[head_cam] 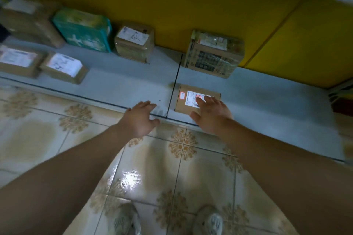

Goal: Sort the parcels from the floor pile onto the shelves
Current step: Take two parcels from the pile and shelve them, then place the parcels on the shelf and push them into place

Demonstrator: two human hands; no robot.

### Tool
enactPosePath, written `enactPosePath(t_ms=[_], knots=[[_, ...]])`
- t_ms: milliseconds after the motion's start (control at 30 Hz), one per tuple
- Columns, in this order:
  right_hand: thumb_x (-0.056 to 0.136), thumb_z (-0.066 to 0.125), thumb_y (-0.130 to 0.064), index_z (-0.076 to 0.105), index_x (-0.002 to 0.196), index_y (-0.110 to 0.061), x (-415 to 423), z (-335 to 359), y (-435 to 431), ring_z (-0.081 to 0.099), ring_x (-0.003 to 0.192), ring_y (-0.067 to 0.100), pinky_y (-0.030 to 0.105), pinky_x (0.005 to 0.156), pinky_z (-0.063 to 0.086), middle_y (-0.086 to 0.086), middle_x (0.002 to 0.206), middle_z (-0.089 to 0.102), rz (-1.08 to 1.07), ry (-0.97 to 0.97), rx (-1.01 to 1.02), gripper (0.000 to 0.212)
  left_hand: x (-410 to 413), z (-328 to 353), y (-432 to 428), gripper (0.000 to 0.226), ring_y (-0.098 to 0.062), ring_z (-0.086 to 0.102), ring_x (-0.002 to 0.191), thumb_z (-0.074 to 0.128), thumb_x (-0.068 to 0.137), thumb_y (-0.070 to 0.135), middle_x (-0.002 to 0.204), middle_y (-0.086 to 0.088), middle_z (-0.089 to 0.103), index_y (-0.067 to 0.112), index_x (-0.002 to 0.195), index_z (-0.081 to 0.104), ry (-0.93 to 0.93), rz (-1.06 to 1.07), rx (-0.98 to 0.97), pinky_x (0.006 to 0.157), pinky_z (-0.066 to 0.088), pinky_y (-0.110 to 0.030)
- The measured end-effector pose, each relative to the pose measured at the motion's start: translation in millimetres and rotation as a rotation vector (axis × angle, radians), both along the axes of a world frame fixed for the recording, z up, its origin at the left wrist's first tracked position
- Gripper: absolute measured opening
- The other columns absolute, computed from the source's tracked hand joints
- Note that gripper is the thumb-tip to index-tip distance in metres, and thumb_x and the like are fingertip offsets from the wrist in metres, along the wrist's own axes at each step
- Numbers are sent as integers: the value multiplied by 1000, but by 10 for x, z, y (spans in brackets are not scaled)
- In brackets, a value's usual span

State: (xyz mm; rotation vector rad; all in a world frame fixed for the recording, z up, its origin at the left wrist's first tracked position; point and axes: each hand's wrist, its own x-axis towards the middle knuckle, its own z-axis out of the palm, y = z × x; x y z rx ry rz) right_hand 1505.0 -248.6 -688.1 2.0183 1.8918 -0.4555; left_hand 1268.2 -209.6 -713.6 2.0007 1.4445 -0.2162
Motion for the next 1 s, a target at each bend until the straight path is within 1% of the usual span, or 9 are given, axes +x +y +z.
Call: enactPosePath(t_ms=[133,267,333,400,533,600,733,867,1000], knots=[[100,37,-52,29,151,-19,-412,1251,-322,36,137,33,42,110,36,12,153,36,4,24,-70,61,-343,1328,-439,64,-19,23,146,54,94,41,158,-3,26,20,150,31,6,-31,32,118,21,-36],[99,36,-49,37,147,-18,-863,2454,-609,44,131,34,43,102,43,12,148,42,41,56,-64,57,-745,2690,-967,69,-21,33,139,45,87,55,151,-3,38,19,145,40,41,-50,83,113,29,-34],[99,35,-51,41,143,-18,-1099,2976,-693,46,128,34,43,100,45,11,145,46,94,77,-70,55,-952,3277,-1229,62,-22,33,139,48,93,49,151,-3,38,19,146,38,55,-41,117,112,29,-34],[99,37,-53,43,142,-18,-1368,3530,-750,48,125,32,43,98,47,11,143,48,169,66,-42,55,-1164,3844,-1485,58,-21,35,137,49,96,44,151,-2,38,19,147,37,46,11,181,111,31,-34],[98,42,-56,44,143,-19,-2014,4578,-893,53,124,30,41,98,48,10,141,52,284,95,64,58,-1637,4876,-1973,55,-20,45,130,51,95,45,148,0,43,24,145,41,50,116,309,105,39,-36],[96,45,-57,49,136,-21,-2380,5030,-923,56,120,30,37,94,48,10,136,56,343,109,131,55,-1925,5332,-2158,52,-17,46,128,50,96,45,145,3,45,25,143,43,65,147,378,105,39,-34],[97,46,-55,50,137,-19,-3275,5816,-989,54,121,29,37,92,45,10,135,57,462,134,238,53,-2611,6064,-2380,48,-13,52,118,50,96,48,138,6,50,27,138,48,59,262,499,95,45,-31],[96,50,-54,52,136,-21,-4329,6256,-1040,56,118,28,38,92,46,9,132,59,535,198,331,52,-3501,6425,-2494,49,-12,55,113,52,94,50,130,7,56,28,137,49,75,386,571,86,46,-27],[99,48,-51,45,143,-21,-5476,6498,-1023,52,126,28,39,98,45,8,142,53,615,293,380,54,-4569,6619,-2562,40,-15,56,113,55,92,49,123,7,59,29,126,57,122,464,596,90,49,-33]])
